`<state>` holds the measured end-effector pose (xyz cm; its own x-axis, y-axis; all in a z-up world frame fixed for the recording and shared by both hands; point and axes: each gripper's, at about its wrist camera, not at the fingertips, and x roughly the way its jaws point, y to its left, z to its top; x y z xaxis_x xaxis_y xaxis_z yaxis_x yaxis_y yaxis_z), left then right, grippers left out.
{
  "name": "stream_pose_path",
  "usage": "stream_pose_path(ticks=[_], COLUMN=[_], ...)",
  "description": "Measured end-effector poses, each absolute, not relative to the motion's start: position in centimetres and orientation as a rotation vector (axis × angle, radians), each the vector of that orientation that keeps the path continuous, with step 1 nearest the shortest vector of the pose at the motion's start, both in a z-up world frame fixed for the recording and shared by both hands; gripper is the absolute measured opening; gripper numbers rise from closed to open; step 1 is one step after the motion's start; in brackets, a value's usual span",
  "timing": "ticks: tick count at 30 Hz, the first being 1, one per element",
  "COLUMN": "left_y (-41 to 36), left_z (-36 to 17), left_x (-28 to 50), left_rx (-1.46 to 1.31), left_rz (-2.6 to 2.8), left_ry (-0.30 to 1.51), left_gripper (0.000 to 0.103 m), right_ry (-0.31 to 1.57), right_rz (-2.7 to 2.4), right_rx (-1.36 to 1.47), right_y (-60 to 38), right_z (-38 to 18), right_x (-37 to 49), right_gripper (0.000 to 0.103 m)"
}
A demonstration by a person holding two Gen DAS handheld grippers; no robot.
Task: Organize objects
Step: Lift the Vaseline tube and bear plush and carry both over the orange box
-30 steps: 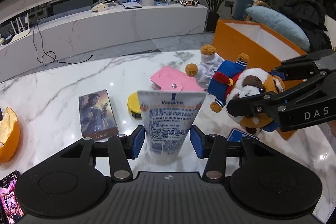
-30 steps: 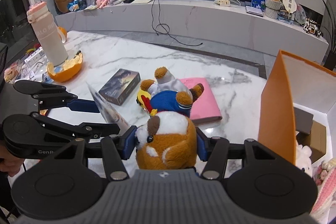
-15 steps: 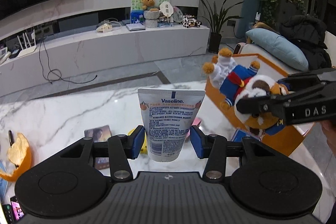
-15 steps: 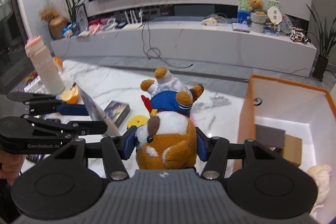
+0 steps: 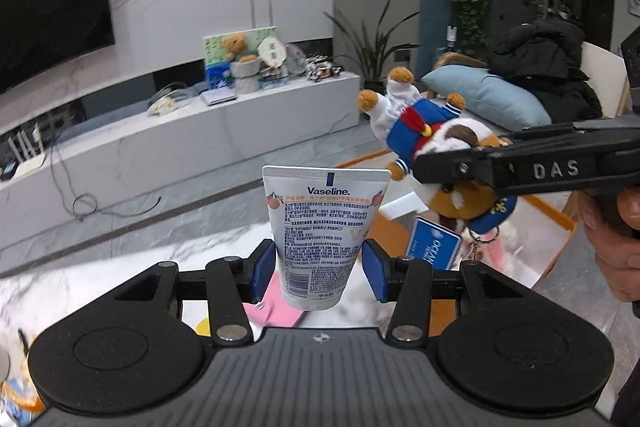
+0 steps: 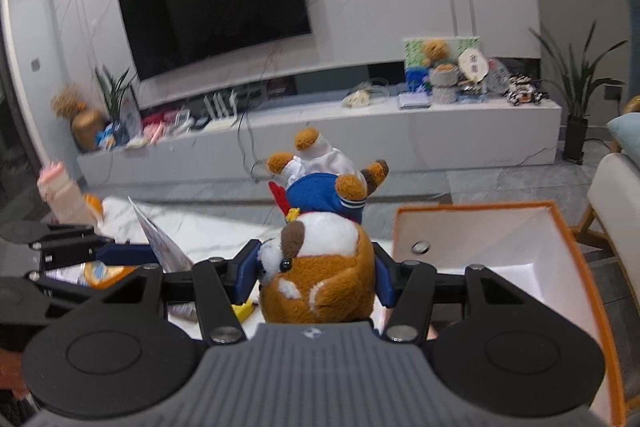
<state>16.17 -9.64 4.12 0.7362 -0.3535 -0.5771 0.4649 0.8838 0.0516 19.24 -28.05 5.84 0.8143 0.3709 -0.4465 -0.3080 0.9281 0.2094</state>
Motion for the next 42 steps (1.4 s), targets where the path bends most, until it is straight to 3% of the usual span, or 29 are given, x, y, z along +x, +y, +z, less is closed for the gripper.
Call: stream_pose_path(ticks=[12, 18, 35, 42], left_y=[-19.8, -23.6, -27.4, -28.6], left_z=[5.7, 4.8, -2.7, -3.2], left_x=[17.0, 18.0, 21.1, 22.0], left_rx=[0.23, 0.211, 0.293, 0.327], left_rz=[-0.59, -0.635, -0.677, -0.711], left_ry=[0.554, 0.586, 0.936, 1.039], left_gripper=[0.055, 0.055, 0.055, 0.055], right_ry=[0.418, 0.476, 0.722, 0.812], right_rz=[0.233, 0.19, 0.135, 0.126], right_rx=[0.235, 0.255, 0.223, 0.203], right_y=[-36.8, -40.8, -42.4, -41.8], right_z=[7.7, 6.2, 1.5, -1.0], right_x=[19.7, 20.7, 25.9, 27.9], right_gripper=[0.058, 0.058, 0.058, 0.058])
